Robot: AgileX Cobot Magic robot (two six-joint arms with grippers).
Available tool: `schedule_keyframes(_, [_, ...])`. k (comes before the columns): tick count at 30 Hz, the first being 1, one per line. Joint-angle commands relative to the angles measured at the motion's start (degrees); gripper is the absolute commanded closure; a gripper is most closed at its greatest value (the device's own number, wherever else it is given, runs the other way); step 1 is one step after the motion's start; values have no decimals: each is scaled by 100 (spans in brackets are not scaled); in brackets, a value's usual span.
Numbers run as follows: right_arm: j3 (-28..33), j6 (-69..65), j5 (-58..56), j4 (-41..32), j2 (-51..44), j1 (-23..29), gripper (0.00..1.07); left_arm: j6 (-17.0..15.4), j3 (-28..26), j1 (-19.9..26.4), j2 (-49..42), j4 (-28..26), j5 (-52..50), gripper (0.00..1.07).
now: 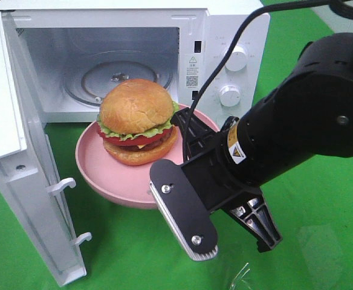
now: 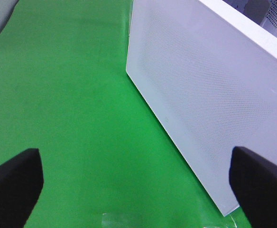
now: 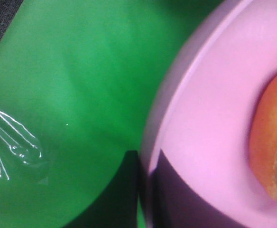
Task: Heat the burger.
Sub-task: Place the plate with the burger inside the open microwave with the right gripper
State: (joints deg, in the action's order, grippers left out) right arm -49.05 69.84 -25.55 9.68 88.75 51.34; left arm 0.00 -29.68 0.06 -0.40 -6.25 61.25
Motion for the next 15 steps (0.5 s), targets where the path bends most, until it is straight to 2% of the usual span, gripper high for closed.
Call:
schedule_keyframes(1, [-218, 172, 218, -23, 92, -17, 107, 0, 6, -29, -17, -6, -11, 7])
schedule_keyframes(7, [-751, 304, 29, -109, 556, -17, 107, 0, 6, -29, -17, -6, -11, 7])
schedule_keyframes(10, [-819, 350, 17, -178, 596, -40, 107, 0, 6, -29, -17, -6, -11, 7])
schedule_keyframes(15, [-1192, 773, -166, -596, 837, -355, 107, 0, 6, -29, -17, -6, -11, 7])
